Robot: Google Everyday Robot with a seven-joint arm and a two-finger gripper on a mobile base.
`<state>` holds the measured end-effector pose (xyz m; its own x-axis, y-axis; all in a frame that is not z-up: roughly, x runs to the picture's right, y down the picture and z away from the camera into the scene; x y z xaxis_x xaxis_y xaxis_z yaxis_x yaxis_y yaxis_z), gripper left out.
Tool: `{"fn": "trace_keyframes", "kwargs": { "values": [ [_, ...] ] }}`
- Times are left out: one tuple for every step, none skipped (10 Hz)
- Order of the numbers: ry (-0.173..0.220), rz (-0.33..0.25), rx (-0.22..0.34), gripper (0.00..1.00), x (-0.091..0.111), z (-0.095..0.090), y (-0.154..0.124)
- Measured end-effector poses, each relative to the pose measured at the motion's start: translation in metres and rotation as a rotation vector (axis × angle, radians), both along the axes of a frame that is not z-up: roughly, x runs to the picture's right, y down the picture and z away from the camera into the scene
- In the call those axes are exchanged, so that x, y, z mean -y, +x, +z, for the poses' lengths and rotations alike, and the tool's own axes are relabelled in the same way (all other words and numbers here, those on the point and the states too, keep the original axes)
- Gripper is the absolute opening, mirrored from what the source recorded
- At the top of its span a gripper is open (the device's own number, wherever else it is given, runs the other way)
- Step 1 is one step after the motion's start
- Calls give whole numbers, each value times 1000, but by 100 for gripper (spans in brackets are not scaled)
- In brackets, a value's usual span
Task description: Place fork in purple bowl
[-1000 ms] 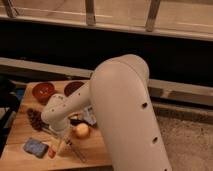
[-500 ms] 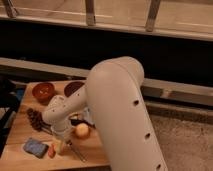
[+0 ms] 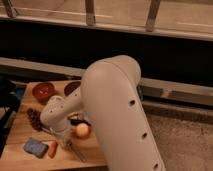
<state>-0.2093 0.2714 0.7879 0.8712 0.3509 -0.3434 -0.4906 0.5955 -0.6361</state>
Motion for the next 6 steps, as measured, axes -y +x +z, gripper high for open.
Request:
{"fn": "trace_keyframes", "kwargs": {
  "values": [
    [-1, -4, -3, 26, -1, 0, 0],
    [0, -2, -5, 16, 1, 0, 1],
    [-1, 0, -6, 6, 1, -1, 1],
    [-3, -2, -5, 2, 1, -2, 1],
    [-4, -2, -2, 0, 1, -3, -1],
    [3, -8, 1, 0, 1, -4, 1]
  ]
}}
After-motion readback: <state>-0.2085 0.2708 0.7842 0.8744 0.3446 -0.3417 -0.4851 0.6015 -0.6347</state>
